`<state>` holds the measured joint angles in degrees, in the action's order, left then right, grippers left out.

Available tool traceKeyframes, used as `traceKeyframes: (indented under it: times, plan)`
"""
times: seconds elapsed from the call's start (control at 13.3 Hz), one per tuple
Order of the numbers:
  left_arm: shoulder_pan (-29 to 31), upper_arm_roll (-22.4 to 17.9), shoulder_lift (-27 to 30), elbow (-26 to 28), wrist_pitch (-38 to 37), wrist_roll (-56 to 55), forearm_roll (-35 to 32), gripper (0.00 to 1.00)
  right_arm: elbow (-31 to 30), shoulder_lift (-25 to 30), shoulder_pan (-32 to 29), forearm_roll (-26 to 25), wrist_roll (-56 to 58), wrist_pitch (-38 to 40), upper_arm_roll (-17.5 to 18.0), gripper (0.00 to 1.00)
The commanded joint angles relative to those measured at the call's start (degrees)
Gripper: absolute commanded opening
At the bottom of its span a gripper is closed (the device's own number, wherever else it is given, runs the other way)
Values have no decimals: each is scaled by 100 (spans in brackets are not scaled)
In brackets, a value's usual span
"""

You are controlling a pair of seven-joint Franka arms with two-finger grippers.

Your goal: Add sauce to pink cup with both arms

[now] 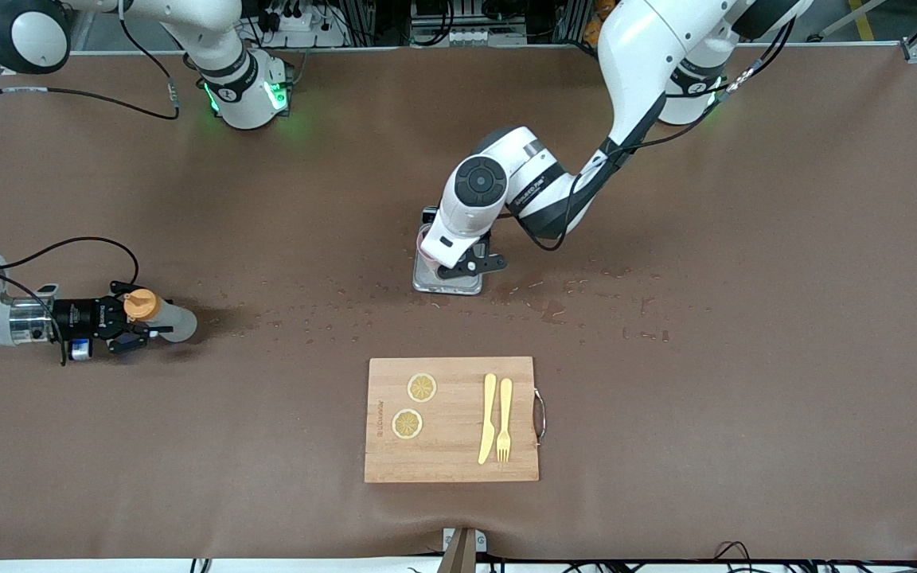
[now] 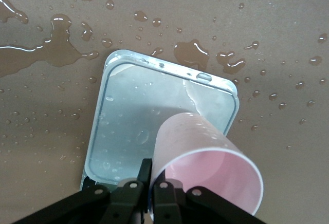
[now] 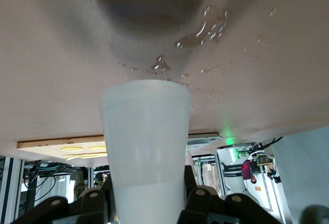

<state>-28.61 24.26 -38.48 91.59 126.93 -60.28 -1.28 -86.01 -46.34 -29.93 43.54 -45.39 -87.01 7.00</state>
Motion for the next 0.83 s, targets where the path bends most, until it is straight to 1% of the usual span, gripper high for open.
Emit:
traceKeyframes:
  times: [0.0,0.3,0.53,0.75]
  plan:
    - [-56,-52,-20,-79,-54,-221,-249,100,-65,476,250,-213,-513,-70,-32,42]
    - [-13,-62,77,-106,-63,-238,-267,100,-74,722,409,-302,-655,-158,-41,42]
    - [48,-62,436,-132,-308,-247,-259,100,-170,1073,541,-626,-935,-307,-23,41]
    - [276,-62,919,-141,-624,-230,-206,100,-284,1346,637,-715,-1322,-334,-32,41]
